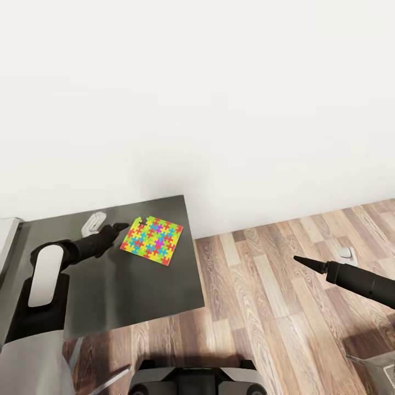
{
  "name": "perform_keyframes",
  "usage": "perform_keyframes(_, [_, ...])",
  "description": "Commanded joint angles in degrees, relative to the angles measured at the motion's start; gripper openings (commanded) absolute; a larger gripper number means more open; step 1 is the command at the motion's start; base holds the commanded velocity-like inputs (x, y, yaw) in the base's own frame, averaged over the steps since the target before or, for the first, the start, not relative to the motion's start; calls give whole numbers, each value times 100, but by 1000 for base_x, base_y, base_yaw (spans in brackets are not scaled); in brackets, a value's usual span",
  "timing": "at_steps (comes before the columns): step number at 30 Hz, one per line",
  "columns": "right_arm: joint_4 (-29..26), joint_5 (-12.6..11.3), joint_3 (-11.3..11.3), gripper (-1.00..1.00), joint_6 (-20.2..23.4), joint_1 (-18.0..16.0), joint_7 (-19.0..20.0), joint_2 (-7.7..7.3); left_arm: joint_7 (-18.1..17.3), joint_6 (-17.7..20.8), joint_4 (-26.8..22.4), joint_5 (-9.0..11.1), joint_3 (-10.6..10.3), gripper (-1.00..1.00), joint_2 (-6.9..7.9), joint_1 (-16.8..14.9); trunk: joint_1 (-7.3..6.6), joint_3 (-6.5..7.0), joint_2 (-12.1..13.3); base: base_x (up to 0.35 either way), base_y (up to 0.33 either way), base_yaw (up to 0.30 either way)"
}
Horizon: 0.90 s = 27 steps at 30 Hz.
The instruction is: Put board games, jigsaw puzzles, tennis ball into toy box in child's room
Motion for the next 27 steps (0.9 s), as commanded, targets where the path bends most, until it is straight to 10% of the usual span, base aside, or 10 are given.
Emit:
perform_keyframes(1, [-1,3,-6,100,32,-3,16,-1,66,41,325,12,-7,100,0,-1,1,-5,-4,-50,-21,0])
perform_keyframes(27, [-1,3,-14,100,35,-4,24,-13,66,34,328,13,-44,100,8,-1,1,-5,-4,-11,-5,-92])
